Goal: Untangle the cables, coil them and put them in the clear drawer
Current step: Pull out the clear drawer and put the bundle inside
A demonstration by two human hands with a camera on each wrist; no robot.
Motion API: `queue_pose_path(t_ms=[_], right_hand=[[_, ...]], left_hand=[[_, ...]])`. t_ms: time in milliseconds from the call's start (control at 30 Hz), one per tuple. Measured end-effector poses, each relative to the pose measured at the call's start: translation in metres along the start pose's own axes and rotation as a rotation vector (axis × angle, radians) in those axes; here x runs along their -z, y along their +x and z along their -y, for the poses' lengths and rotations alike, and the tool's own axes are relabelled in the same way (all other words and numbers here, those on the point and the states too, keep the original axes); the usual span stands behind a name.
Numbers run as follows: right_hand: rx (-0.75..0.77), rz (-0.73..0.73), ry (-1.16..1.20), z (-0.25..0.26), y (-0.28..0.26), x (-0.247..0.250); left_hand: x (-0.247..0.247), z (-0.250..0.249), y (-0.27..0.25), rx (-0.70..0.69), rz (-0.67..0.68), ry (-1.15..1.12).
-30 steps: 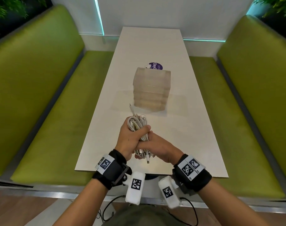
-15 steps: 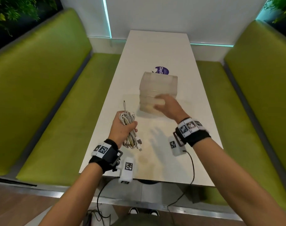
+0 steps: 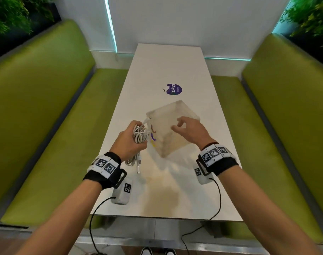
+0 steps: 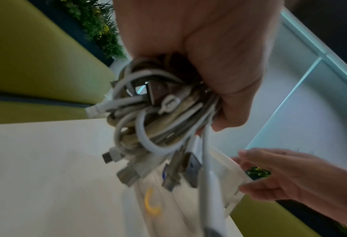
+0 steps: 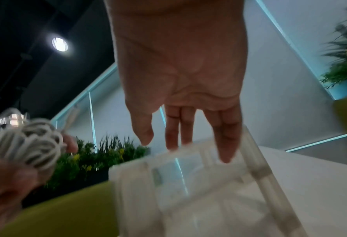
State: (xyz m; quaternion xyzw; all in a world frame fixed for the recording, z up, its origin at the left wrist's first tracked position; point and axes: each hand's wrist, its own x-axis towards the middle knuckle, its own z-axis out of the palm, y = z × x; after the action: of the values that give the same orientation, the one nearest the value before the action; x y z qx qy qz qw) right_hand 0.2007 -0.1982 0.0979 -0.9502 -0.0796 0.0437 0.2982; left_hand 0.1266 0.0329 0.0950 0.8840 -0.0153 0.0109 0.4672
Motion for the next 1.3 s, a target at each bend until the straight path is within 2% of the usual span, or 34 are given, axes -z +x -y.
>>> queue_pose_path(t_ms=[67, 133, 233, 333, 533, 633, 700, 800, 833, 867, 933, 967, 1000, 1200, 1300], right_hand=[[-0.086, 0.016, -0.042, 0.0, -0.015, 0.009], [-0.13, 0.099, -0.085, 0.002, -0.031, 0.008], [-0.067, 0.262, -0.172, 0.0, -0.048, -0.001], [-0.017, 0.291, -0.015, -0.008, -0.055, 0.001], [0.108, 0.228, -0.068, -0.008, -0.07, -0.012], [0.129, 0.218, -0.009, -0.009, -0.078, -0.018], [0.13, 0.106, 0.066, -0.009, -0.089, -0.021], [0.216, -0.408, 0.198, -0.013, -0.122, -0.036], [0.214, -0.44, 0.177, -0.015, -0.135, -0.045], [0.177, -0.332, 0.149, -0.017, -0.144, -0.055], [0.039, 0.102, 0.033, -0.026, -0.152, -0.08], [-0.003, 0.262, -0.055, -0.032, -0.15, -0.091], [-0.025, 0.341, -0.133, -0.036, -0.146, -0.099], [-0.014, 0.394, -0.366, -0.037, -0.135, -0.121], [0.002, 0.383, -0.345, -0.038, -0.137, -0.125]], left_hand=[[0.002, -0.001, 0.0, -0.012, 0.032, 0.042], [0.001, -0.004, -0.001, -0.022, 0.066, 0.053], [-0.002, -0.012, -0.005, -0.069, 0.101, 0.092], [-0.003, -0.019, -0.012, -0.138, 0.129, 0.146], [-0.013, -0.018, -0.024, -0.197, 0.307, 0.302], [-0.019, -0.011, -0.026, -0.181, 0.314, 0.315], [-0.019, -0.007, -0.024, -0.162, 0.292, 0.284], [-0.02, 0.0, -0.023, -0.111, 0.27, 0.164], [-0.02, 0.001, -0.024, -0.093, 0.253, 0.112], [-0.02, 0.003, -0.024, -0.077, 0.236, 0.07], [-0.021, 0.005, -0.024, -0.056, 0.219, 0.014], [-0.021, 0.006, -0.024, -0.048, 0.224, -0.008], [-0.021, 0.006, -0.024, -0.04, 0.231, -0.025], [-0.02, 0.005, -0.022, 0.002, 0.23, -0.044], [-0.022, 0.006, -0.023, 0.001, 0.216, -0.042]])
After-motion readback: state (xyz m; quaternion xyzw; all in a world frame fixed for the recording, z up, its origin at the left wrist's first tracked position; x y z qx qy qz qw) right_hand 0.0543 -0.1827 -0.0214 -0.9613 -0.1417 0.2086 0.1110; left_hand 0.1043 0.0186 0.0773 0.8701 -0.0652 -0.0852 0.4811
